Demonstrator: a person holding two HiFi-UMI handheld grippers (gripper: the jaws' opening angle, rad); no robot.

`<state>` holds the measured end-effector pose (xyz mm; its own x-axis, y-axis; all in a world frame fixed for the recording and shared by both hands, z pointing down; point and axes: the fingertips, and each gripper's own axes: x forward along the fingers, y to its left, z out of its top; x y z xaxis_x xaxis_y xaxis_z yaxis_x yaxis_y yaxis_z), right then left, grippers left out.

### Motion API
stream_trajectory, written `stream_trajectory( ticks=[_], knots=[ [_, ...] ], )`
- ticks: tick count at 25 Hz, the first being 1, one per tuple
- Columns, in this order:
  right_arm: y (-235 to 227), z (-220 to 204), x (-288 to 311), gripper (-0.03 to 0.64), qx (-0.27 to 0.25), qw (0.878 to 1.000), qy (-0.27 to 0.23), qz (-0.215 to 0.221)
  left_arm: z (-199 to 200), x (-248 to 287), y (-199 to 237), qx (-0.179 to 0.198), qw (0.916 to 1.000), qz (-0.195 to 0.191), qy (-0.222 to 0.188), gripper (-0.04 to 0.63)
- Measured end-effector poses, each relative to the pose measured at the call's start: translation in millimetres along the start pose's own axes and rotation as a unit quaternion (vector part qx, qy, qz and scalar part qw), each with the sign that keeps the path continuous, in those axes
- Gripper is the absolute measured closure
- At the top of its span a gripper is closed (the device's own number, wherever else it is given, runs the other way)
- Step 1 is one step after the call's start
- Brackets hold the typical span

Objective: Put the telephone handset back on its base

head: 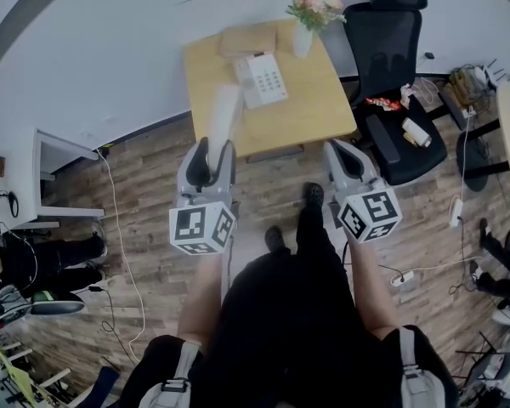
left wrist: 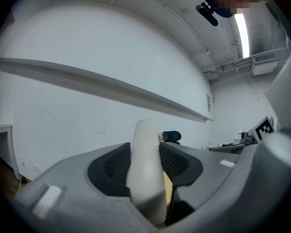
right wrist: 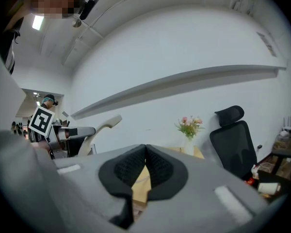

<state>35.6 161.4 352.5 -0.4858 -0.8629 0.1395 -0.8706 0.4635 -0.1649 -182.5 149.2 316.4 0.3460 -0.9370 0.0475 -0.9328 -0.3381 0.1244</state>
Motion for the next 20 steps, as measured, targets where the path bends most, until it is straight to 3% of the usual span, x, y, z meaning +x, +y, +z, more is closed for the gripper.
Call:
stream_trajectory(
  ticks=[20],
  knots=[
    [-86, 31, 94, 0.614, 0.011, 0.998, 0.001, 0.061, 4, 110, -3, 0.005, 0.9987, 0.05, 0.01, 0.397]
  ],
)
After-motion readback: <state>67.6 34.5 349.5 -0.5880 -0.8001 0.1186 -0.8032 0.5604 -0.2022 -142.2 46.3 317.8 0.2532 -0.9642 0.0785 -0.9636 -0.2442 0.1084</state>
